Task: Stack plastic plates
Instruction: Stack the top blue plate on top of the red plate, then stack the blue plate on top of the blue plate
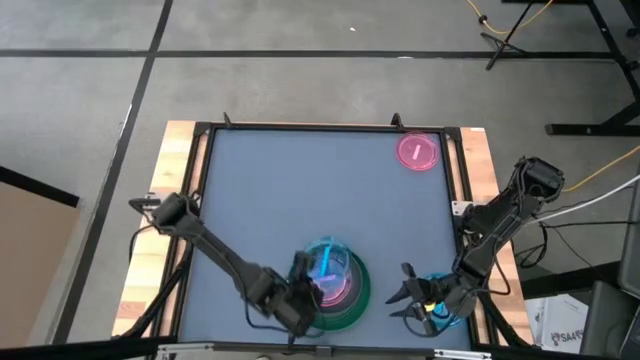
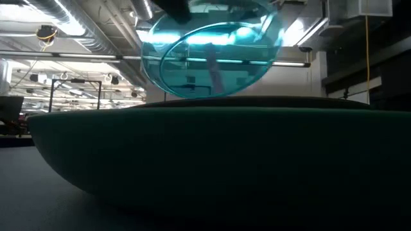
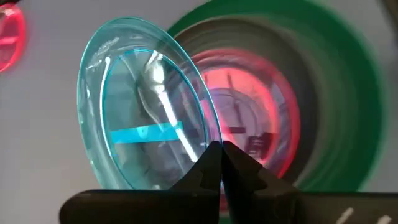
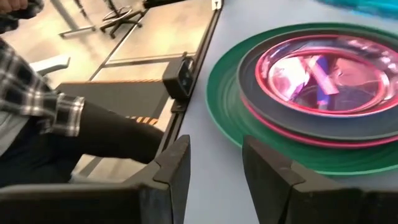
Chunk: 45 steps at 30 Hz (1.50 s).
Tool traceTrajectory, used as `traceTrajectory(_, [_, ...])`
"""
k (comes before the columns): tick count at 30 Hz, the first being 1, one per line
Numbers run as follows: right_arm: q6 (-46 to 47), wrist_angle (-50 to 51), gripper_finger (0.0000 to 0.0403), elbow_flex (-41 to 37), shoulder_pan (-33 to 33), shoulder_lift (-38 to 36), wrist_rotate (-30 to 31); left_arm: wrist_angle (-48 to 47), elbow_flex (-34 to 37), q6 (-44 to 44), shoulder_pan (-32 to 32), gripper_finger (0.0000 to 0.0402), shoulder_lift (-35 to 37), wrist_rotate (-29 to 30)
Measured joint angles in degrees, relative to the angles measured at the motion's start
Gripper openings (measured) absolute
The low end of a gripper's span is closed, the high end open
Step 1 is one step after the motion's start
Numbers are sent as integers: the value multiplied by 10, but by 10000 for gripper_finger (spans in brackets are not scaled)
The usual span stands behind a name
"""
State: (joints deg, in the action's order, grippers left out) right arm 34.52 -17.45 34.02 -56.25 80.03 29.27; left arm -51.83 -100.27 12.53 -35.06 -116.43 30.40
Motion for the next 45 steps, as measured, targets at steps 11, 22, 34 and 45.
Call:
traceTrajectory(11, [-2, 1, 136, 0, 0, 0, 6, 1, -69, -4, -29, 0, -101, -45])
traceTrajectory(22, [-3, 0, 136, 0, 0, 0, 7, 3, -67, 6, -10, 33, -129, -58])
traceTrajectory(34, [-3, 18, 136, 8, 16, -10, -6, -34, -111, 24, -44, 82, -128, -109])
traceTrajectory(45, [81, 356, 136, 160, 15, -45, -9, 67, -67, 53, -102, 82, -128, -70])
